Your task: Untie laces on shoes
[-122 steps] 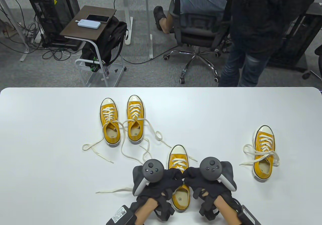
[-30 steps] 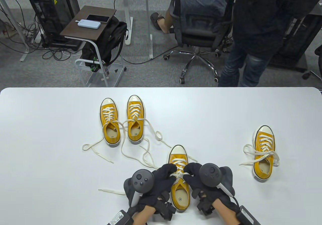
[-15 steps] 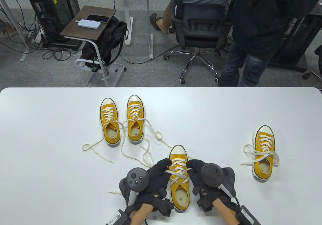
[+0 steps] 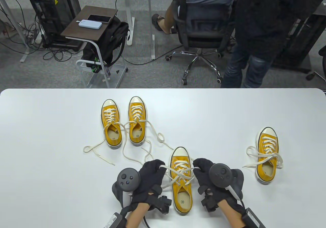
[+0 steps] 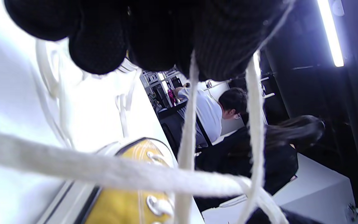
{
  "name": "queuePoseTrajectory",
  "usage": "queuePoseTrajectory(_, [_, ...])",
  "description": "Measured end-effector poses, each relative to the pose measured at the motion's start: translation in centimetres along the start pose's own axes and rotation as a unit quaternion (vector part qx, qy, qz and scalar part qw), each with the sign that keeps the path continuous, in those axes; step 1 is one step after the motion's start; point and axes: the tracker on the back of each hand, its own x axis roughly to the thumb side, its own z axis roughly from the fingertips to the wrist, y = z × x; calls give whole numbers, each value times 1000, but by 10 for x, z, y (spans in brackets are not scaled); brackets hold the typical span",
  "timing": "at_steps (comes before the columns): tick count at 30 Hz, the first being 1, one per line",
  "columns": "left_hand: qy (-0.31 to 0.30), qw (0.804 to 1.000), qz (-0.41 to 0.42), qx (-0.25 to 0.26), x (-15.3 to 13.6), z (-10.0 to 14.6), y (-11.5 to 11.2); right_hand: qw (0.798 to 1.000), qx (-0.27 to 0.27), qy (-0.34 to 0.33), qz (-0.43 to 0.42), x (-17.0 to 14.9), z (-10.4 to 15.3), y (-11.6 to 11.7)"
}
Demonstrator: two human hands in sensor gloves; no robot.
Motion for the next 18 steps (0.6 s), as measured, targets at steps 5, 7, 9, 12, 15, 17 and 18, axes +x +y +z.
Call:
queuePoseTrajectory(5, [13, 999, 34, 16, -5, -4, 8, 999, -22, 21, -9, -5, 0, -5])
queuePoseTrajectory(7, [12, 999, 39, 23, -5, -6, 11, 999, -23, 25, -12, -6, 0, -6])
queuePoseTrajectory(9, [17, 999, 39, 27, -7, -6, 14, 999, -29, 34, -16, -8, -2, -8])
queuePoseTrajectory(12, [21, 998, 37, 38, -8, -5, 18, 998, -32, 47, -34, -13, -3, -11])
queuePoseTrajectory(15, [24, 998, 36, 46, -8, -7, 22, 996, -37, 66, -51, -19, -4, -13])
queuePoseTrajectory(17, [23, 998, 36, 52, -9, -8, 25, 994, -38, 79, -61, -24, -4, -14])
queuePoseTrajectory(18, [25, 998, 33, 57, -10, -9, 26, 993, -40, 86, -66, -26, -5, -15])
